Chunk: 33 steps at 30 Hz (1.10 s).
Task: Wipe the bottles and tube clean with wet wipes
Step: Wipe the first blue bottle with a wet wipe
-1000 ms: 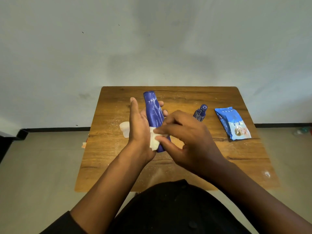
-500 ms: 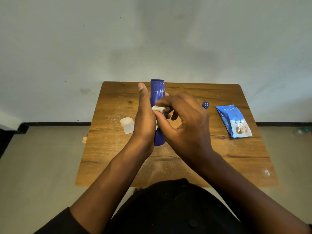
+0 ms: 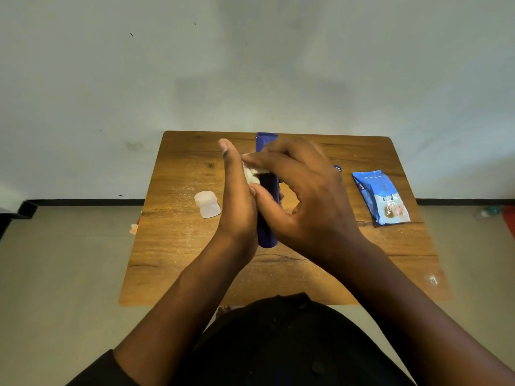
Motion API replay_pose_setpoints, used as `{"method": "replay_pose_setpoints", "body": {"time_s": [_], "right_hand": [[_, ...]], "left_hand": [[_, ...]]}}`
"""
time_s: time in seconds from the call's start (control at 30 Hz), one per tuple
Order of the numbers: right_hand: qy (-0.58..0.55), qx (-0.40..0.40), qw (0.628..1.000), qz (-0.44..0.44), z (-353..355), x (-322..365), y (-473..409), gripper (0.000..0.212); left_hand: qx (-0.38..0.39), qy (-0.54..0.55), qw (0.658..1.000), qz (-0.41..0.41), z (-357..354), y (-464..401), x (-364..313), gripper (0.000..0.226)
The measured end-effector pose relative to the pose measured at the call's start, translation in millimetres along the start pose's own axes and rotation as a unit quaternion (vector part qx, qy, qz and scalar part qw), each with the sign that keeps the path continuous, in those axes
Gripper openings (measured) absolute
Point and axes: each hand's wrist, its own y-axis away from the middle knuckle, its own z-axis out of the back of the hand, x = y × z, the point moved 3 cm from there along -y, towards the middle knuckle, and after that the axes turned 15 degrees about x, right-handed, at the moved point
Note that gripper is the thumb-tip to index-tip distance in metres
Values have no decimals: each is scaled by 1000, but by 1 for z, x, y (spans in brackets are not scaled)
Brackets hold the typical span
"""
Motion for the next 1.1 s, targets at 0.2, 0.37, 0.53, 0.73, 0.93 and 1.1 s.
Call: {"method": "replay_pose_setpoints", "body": {"time_s": [0.2,0.37,0.53,0.73,0.93,1.1], "right_hand": [[44,-2,999,0,-7,6,10,26],[37,45,998,8,-21,5,35,24],[-1,-22,1000,-20,-13,-1,35,18],[-61,-128,989,-52,6,-4,10,16],[-73,-131,988,-38,19,-6,-2,23],[-60,-44,997,4,-10,3,34,23]], "left_hand": [[38,36,998,-20,8,-8,-11,89],[21,25,999,-26,16,-10,-13,94],[29,-16,999,-23,11,-8,-9,89],[54,-12,998,-34,-3,-2,-10,76],[75,-32,996,-34,-5,2,-10,67],[75,-27,995,-66,10,-6,-16,78]]}}
